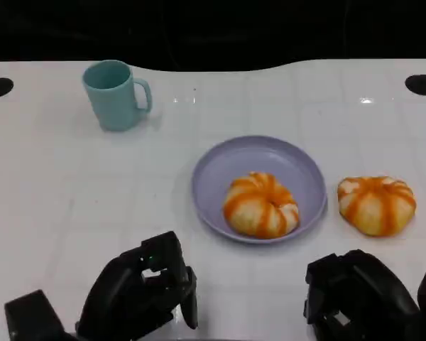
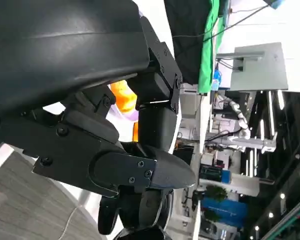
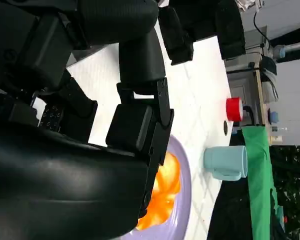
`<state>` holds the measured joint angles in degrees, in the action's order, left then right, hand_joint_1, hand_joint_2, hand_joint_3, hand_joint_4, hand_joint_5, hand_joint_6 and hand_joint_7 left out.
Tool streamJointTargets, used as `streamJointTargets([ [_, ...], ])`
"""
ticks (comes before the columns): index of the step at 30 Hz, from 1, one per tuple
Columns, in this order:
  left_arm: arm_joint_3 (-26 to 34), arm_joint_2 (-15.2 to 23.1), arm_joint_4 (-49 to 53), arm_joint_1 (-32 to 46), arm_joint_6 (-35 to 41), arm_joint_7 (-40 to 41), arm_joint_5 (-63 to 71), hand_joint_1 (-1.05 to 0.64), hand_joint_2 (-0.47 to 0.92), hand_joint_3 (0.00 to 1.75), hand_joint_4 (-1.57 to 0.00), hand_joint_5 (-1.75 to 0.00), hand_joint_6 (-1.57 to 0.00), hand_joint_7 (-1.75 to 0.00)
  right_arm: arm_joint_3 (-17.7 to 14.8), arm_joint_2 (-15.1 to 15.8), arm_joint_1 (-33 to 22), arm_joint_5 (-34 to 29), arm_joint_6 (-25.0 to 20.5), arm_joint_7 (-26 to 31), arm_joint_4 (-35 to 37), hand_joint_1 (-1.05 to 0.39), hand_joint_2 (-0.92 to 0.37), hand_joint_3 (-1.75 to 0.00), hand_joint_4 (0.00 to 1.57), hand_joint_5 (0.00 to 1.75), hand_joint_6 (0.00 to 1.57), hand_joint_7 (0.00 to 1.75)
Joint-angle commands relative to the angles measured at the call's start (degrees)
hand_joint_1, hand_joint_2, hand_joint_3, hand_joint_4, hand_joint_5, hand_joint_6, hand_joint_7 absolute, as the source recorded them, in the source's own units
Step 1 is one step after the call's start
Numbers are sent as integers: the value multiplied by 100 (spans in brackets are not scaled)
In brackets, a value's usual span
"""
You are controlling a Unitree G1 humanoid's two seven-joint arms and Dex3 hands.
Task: Grasp the bread from the table and place it into the plate.
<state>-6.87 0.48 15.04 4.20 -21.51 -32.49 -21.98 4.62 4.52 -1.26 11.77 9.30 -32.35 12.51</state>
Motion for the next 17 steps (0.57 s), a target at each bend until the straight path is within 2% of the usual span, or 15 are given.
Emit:
streamJointTargets([
  [1, 120, 4, 15, -34, 221, -203, -112, -82, 92, 24, -96, -175, -73, -175, -45, 39, 72, 32, 17, 11, 55, -105, -2, -138, 157, 127, 157, 101],
  [12, 237, -57, -5, -70, 435, -266, -2, -86, 92, 20, -96, -175, -74, -175, -50, 12, 91, 31, 86, 19, 145, -105, -5, -135, 156, 129, 157, 101],
  [17, 278, -80, 12, -81, 518, -384, -81, -84, 92, 18, -96, -175, -73, -175, 4, 46, 101, -158, 217, 116, 169, -105, -7, -134, 155, 130, 157, 103],
])
